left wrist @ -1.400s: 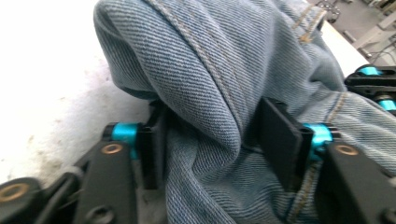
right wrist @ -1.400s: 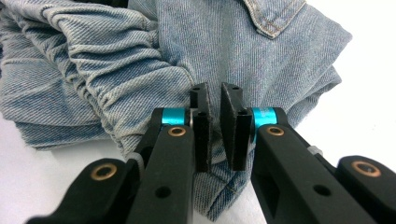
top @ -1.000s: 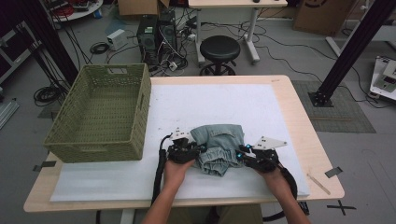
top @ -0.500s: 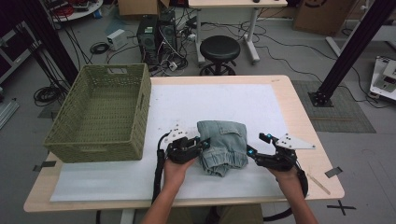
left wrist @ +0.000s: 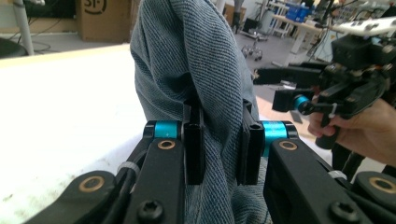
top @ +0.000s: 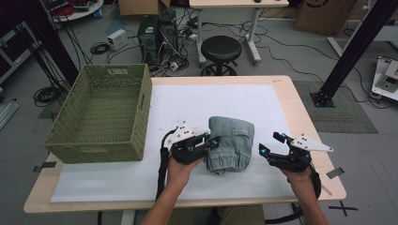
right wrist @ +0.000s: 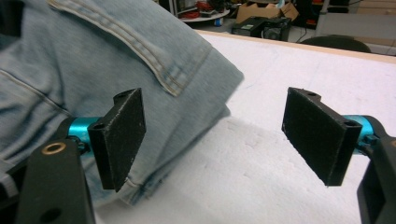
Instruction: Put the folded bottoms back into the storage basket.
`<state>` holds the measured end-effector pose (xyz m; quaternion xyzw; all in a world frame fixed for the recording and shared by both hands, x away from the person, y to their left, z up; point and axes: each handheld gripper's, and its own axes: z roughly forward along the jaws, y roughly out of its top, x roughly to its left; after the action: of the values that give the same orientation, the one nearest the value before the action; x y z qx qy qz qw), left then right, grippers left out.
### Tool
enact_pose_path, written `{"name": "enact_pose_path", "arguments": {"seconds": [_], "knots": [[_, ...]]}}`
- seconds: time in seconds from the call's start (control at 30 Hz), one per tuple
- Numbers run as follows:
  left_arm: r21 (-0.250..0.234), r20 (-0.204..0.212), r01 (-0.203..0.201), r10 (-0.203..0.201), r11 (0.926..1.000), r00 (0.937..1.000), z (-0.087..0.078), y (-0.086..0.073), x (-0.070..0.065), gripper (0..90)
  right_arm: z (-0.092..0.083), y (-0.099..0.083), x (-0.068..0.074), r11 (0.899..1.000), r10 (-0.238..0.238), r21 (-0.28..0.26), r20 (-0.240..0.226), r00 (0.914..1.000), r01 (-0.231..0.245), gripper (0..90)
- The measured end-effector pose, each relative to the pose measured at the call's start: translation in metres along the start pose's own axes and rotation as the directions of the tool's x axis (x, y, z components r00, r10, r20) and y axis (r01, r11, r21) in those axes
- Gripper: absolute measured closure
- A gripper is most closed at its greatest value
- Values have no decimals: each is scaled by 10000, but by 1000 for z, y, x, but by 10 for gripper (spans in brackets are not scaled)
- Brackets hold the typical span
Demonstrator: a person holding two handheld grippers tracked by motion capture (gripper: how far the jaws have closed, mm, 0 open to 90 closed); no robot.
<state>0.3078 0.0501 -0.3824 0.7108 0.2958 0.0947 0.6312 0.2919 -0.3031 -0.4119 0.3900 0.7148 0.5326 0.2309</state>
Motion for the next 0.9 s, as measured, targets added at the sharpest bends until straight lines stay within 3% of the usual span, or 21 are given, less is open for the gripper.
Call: {"name": "enact_pose_path", "arguments": {"seconds": [0.17, 0.33, 0.9], "knots": [[-99, 55, -108, 108, 9999, 9999, -2, 6, -2, 766, -2, 0, -2, 10000, 74, -10, 74, 9999, -74, 220], [-438, 76, -300, 304, 9986, 9995, -11, 22, 0, 766, -3, -1, -4, 9999, 139, -48, 111, 9998, -138, 218], [-1358, -725, -1012, 920, 9855, 9931, -64, 75, 22, 766, -2, -1, -2, 9999, 157, -11, 124, 9998, -157, 218]]}}
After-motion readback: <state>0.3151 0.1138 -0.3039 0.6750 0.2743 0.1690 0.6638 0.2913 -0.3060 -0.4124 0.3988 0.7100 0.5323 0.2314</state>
